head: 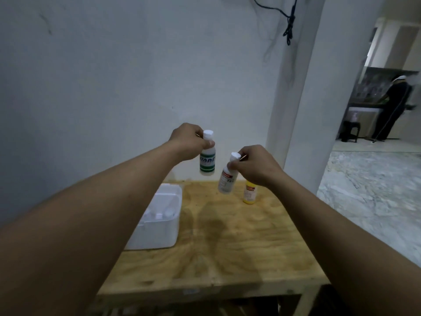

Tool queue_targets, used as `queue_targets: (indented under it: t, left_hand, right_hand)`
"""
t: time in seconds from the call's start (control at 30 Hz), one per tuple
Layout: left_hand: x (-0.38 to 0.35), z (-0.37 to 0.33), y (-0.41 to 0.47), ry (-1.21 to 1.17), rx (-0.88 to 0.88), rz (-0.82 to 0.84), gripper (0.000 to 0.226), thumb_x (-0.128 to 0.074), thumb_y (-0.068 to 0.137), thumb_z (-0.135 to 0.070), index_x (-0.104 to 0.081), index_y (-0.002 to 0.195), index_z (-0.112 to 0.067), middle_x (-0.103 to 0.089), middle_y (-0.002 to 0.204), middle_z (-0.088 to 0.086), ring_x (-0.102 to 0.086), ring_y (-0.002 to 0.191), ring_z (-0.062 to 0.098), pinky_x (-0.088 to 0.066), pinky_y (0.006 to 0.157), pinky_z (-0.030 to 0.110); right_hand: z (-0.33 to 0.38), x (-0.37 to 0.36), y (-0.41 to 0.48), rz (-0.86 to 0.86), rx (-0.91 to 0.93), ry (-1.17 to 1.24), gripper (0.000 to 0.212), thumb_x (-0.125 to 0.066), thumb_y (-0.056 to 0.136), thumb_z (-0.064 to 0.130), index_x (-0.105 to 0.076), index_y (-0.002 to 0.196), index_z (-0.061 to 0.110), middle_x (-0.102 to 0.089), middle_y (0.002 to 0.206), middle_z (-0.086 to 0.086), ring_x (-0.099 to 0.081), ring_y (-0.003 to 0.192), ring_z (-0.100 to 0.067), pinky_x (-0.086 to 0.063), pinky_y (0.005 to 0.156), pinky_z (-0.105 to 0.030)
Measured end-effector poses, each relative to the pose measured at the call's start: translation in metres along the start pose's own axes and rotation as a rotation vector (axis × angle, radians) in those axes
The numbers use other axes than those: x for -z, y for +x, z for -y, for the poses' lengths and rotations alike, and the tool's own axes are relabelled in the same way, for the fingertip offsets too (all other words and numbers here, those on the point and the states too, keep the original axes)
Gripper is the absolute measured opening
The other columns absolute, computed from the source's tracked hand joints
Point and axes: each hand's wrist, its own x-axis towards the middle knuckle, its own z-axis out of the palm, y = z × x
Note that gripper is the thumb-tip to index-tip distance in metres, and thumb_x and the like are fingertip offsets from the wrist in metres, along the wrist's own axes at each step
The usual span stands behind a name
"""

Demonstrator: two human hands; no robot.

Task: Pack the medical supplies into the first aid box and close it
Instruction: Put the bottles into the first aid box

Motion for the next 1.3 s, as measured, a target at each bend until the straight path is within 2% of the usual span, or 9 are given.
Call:
queue_targets:
  t: [0.2,0.3,0.43,0.53,0.67,0.8,0.97,1.13,1.3]
  left_hand:
    - [0.055,0.002,-0.029,0.009,0.021,-0.073,0.031,-0.079,0.085,-0.032,-0.069,0.108,-0.014,-0.070,0.111,0.010,-0.068,0.099,0.028,-0.061,0.081,0.039]
    - [0.072,0.010,-0.040,0.023,0.040,-0.100,0.033,-0.079,0.085,-0.032,-0.069,0.109,-0.013,-0.070,0.110,0.010,-0.069,0.098,0.028,-0.061,0.084,0.043]
    - [0.082,0.027,-0.051,0.068,0.067,-0.117,0.033,-0.078,0.085,-0.033,-0.069,0.109,-0.012,-0.069,0.111,0.010,-0.068,0.099,0.028,-0.059,0.089,0.046]
    - [0.085,0.042,-0.054,0.101,0.080,-0.135,0.032,-0.078,0.084,-0.033,-0.069,0.106,-0.012,-0.069,0.109,0.009,-0.067,0.098,0.027,-0.059,0.087,0.043]
    - [0.086,0.054,-0.055,0.151,0.086,-0.132,0.028,-0.078,0.085,-0.032,-0.069,0.102,-0.011,-0.069,0.103,0.009,-0.066,0.095,0.026,-0.052,0.074,0.034]
    - [0.084,0.064,-0.052,0.207,0.097,-0.115,0.025,-0.078,0.085,-0.033,-0.067,0.096,-0.013,-0.070,0.099,0.008,-0.066,0.091,0.025,-0.046,0.069,0.031]
    - [0.077,0.077,-0.049,0.284,0.108,-0.078,0.031,-0.078,0.084,-0.034,-0.067,0.105,-0.014,-0.068,0.106,0.005,-0.063,0.096,0.024,-0.053,0.079,0.036]
    - [0.071,0.086,-0.048,0.345,0.125,-0.033,0.032,-0.078,0.084,-0.035,-0.066,0.107,-0.017,-0.067,0.106,0.003,-0.064,0.097,0.024,-0.055,0.082,0.038]
    - [0.064,0.095,-0.047,0.421,0.136,-0.010,0.032,-0.078,0.082,-0.038,-0.064,0.106,-0.022,-0.069,0.110,0.003,-0.065,0.097,0.025,-0.057,0.089,0.045]
  right_hand:
    - [0.051,-0.002,-0.003,0.033,0.056,0.074,0.024,-0.076,0.084,0.028,-0.072,0.100,0.010,-0.070,0.091,-0.009,-0.056,0.064,-0.017,-0.045,0.057,-0.033]
    - [0.072,-0.009,-0.006,0.052,0.088,0.105,0.024,-0.076,0.084,0.027,-0.073,0.100,0.010,-0.071,0.095,-0.010,-0.062,0.074,-0.021,-0.058,0.071,-0.043]
    - [0.090,-0.022,-0.007,0.075,0.104,0.134,0.023,-0.078,0.083,0.027,-0.072,0.099,0.011,-0.072,0.097,-0.010,-0.068,0.086,-0.028,-0.059,0.083,-0.050]
    - [0.096,-0.034,-0.005,0.098,0.111,0.126,0.021,-0.077,0.083,0.026,-0.073,0.097,0.011,-0.072,0.097,-0.010,-0.069,0.086,-0.028,-0.059,0.081,-0.048]
    - [0.100,-0.049,0.001,0.133,0.115,0.109,0.018,-0.076,0.085,0.025,-0.072,0.093,0.010,-0.072,0.093,-0.010,-0.068,0.083,-0.028,-0.058,0.076,-0.044]
    - [0.102,-0.064,0.006,0.152,0.137,0.065,0.018,-0.074,0.086,0.025,-0.074,0.095,0.009,-0.071,0.089,-0.008,-0.064,0.075,-0.022,-0.053,0.062,-0.035]
    - [0.100,-0.078,0.011,0.195,0.147,0.002,0.019,-0.075,0.086,0.025,-0.075,0.098,0.010,-0.072,0.091,-0.003,-0.066,0.084,-0.019,-0.053,0.066,-0.031]
    - [0.096,-0.094,0.010,0.240,0.148,-0.058,0.016,-0.076,0.084,0.024,-0.075,0.093,0.011,-0.072,0.091,-0.005,-0.064,0.081,-0.019,-0.046,0.058,-0.027]
    - [0.090,-0.110,0.011,0.262,0.145,-0.120,0.018,-0.076,0.082,0.024,-0.073,0.093,0.010,-0.072,0.092,-0.006,-0.066,0.083,-0.021,-0.056,0.066,-0.035]
